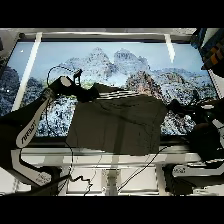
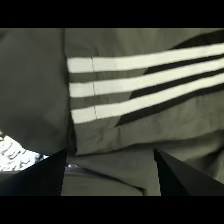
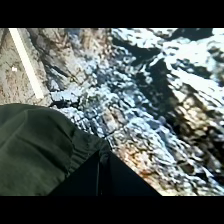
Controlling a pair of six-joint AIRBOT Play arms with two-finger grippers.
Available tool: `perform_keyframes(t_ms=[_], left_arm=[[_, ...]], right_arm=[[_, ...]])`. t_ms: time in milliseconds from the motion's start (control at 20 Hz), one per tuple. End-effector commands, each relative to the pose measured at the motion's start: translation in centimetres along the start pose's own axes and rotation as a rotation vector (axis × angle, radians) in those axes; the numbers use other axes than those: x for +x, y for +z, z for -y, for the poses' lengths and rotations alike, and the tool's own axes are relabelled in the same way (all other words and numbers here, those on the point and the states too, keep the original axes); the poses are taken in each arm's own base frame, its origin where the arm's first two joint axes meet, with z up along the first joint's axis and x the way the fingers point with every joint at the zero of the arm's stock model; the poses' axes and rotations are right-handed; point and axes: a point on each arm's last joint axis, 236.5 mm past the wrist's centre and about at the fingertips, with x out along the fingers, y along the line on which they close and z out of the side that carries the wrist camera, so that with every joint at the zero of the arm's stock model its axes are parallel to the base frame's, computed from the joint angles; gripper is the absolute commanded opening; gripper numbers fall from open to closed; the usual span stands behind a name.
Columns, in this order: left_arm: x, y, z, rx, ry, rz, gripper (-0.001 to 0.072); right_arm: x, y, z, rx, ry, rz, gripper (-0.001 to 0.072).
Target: Fold the clothes and pants, and hang the long-sleeved shirts on hangers.
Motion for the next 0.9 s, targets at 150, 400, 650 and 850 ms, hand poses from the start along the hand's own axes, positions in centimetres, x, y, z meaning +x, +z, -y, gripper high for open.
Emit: perform_keyframes(t_ms=[150,400,650,850], left_arm=[[1.7,-0.9,0.1,-0.003,-0.012,-0.035,0.035],[1.9,4.3,-0.3,0.051,0.023,0.186,0.0006],[-3.6,12.5,3.7,0.125,-0.023,0.417,0.0006],[-10.4,18.7,8.9,0.2,-0.08,0.642,0.0006]], right_arm=[[0.0,0.0,-0.1,0.001,0.002,-0.002,0.0021],[0.0,-0.4,-0.3,0.0,0.013,-0.016,0.0021],[-0.5,0.0,-0.9,-0.013,0.023,-0.008,0.002],[-1.9,3.6,-3.5,-0.072,0.062,0.054,0.0021]])
